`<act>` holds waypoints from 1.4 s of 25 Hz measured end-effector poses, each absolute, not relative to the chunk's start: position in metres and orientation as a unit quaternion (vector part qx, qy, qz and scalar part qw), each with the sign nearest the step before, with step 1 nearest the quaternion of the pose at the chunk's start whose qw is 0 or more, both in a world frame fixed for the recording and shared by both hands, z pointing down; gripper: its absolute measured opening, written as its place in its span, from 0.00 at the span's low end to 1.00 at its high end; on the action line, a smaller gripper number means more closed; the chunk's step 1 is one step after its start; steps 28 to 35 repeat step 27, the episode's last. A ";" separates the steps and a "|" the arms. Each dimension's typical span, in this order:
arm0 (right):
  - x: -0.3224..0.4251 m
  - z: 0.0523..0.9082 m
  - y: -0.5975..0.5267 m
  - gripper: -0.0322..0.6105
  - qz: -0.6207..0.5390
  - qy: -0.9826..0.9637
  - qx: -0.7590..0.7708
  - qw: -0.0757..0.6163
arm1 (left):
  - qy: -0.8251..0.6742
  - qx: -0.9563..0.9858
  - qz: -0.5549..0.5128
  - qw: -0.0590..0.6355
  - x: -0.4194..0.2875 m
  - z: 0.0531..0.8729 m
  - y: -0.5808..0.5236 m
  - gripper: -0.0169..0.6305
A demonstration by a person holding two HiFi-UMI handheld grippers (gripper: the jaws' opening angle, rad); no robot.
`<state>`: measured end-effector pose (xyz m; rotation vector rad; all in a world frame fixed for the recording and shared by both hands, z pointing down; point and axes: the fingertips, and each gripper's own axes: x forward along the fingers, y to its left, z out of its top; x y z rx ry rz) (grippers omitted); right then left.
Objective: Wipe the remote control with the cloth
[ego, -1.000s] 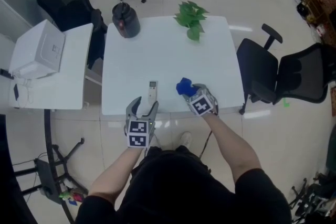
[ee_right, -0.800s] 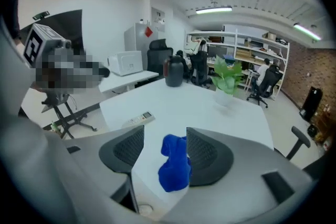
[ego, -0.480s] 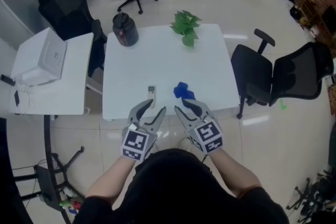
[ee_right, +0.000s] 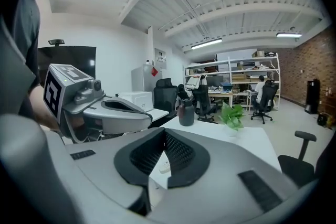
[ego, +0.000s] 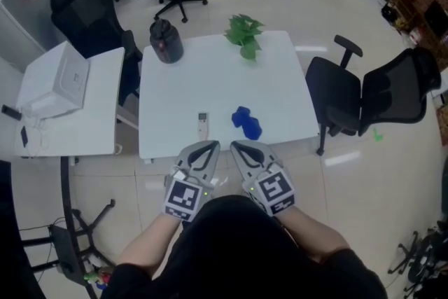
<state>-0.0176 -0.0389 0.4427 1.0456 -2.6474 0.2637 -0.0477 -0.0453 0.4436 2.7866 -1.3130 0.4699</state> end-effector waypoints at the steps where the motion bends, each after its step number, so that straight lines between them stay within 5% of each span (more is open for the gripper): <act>1: -0.019 0.442 -0.038 0.07 0.088 -0.917 0.362 0.142 | -0.420 0.895 0.150 0.014 -0.047 0.444 -0.044 0.03; 35: -0.025 0.444 -0.037 0.06 0.061 -0.920 0.355 0.151 | -0.428 0.890 0.150 0.039 -0.052 0.446 -0.039 0.03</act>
